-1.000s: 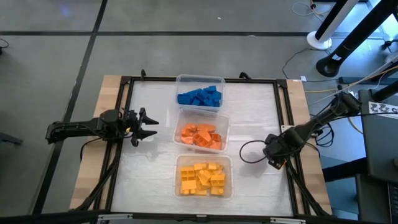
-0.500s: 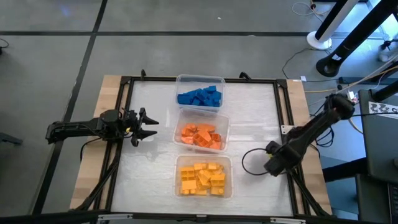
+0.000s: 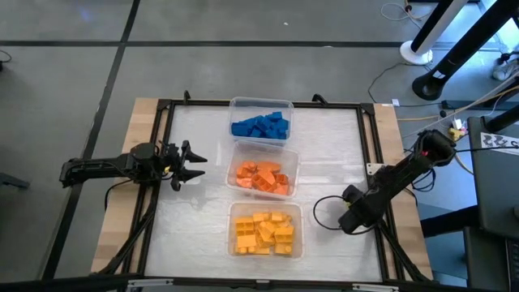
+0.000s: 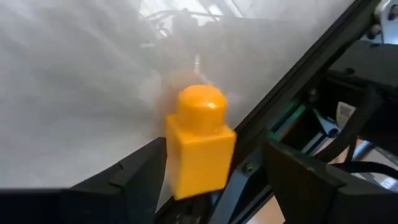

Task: Sort blocks
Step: Put the yellow game piece into the bottom transparent bin

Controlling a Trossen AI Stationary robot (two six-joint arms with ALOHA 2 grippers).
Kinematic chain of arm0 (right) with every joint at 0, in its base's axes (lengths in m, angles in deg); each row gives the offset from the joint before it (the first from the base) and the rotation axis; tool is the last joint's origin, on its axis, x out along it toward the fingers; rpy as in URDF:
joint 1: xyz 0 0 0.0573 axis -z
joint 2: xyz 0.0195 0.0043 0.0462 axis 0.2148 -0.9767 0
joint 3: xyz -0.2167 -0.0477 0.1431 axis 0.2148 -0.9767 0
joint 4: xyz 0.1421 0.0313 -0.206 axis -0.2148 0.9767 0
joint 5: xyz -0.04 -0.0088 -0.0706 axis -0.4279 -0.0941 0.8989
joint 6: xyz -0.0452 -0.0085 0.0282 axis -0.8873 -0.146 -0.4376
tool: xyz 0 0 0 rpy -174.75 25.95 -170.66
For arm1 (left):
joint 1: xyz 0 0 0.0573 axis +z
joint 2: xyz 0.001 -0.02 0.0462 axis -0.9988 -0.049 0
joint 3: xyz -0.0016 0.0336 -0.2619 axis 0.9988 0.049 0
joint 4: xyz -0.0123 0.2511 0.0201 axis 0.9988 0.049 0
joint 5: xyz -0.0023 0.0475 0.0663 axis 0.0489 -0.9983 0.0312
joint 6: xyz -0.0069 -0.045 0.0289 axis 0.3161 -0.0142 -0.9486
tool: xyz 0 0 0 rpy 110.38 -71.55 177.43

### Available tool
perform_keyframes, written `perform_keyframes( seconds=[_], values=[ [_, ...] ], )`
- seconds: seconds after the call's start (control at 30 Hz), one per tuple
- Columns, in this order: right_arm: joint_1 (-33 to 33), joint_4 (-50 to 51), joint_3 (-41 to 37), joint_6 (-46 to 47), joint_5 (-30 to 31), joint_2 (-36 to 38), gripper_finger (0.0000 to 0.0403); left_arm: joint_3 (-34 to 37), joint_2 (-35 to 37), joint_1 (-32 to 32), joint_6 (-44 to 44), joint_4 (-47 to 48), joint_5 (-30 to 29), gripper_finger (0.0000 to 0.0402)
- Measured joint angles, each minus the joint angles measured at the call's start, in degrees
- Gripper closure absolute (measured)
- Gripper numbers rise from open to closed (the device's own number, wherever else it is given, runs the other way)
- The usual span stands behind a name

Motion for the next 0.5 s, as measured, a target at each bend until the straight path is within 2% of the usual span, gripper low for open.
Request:
perform_keyframes(
  seconds=[0.27, 0.5],
  values=[
    [0.0, -7.6, -5.6, 0.0, -1.9, 0.0, 0.0139, 0.0, 0.0, 0.0, 0.0, 0.0, 0.0, 0.0180],
    [0.0, -9.2, -6.3, 0.0, -3.1, 0.1, 0.0145, 0.0, 0.0, 0.0, 0.0, 0.0, 0.0, 0.0180]
  ],
)
